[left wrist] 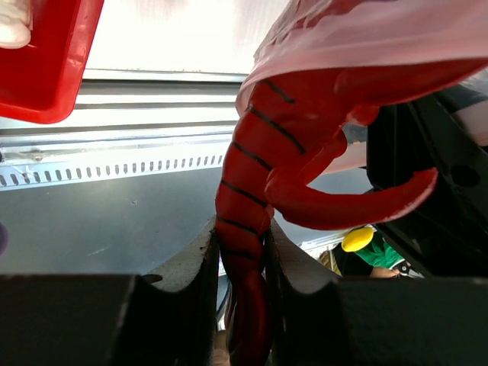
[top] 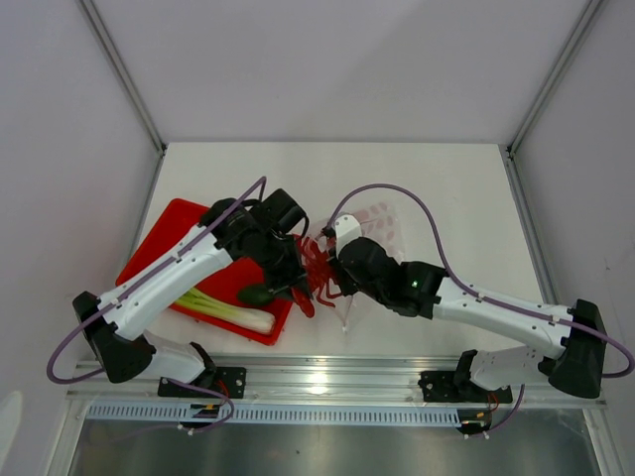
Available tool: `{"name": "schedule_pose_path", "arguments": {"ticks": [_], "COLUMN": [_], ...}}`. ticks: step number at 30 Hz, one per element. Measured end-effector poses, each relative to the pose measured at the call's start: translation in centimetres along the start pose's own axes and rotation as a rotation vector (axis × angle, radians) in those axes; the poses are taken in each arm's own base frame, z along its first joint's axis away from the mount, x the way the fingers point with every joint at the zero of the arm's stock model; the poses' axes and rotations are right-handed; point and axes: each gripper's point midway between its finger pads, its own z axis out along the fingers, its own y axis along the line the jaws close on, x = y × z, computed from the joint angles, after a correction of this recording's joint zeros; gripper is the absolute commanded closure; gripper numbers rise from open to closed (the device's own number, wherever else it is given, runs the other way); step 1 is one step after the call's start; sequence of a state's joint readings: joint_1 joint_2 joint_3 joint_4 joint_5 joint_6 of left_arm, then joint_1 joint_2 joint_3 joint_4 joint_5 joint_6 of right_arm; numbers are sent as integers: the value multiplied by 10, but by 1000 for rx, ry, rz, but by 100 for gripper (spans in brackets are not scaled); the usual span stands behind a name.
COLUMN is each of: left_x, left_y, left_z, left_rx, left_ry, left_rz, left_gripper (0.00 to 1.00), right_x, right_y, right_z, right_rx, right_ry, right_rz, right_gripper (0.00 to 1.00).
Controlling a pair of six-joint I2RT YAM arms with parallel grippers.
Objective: Place the food in the zip-top bag and seal the zipper
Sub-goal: Place the fake lobster in the zipper food storage bag.
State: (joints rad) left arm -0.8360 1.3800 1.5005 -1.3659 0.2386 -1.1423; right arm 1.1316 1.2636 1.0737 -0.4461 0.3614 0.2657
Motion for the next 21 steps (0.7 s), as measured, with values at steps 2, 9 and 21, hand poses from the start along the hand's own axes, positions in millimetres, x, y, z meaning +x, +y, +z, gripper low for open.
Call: {"name": "schedule_pose_path", "arguments": {"ticks": [2, 9, 21], "left_x": [-1, 3, 9], "left_y": [0, 1, 0], "left_z": [2, 4, 18], "left_rx": [0, -3, -58], "left_ry": [0, 14, 97], "left_rz": [-1, 2, -12], "left_gripper": [99, 99, 99], "right_x": [-3, -12, -14], "right_y": [-1, 3, 11], "right_z": [-1, -7, -8], "right_rx": [-2, -20, -52], "right_ry": [-10, -45, -56], "right_rz": [17, 19, -23], "right_gripper": [100, 100, 100]}}
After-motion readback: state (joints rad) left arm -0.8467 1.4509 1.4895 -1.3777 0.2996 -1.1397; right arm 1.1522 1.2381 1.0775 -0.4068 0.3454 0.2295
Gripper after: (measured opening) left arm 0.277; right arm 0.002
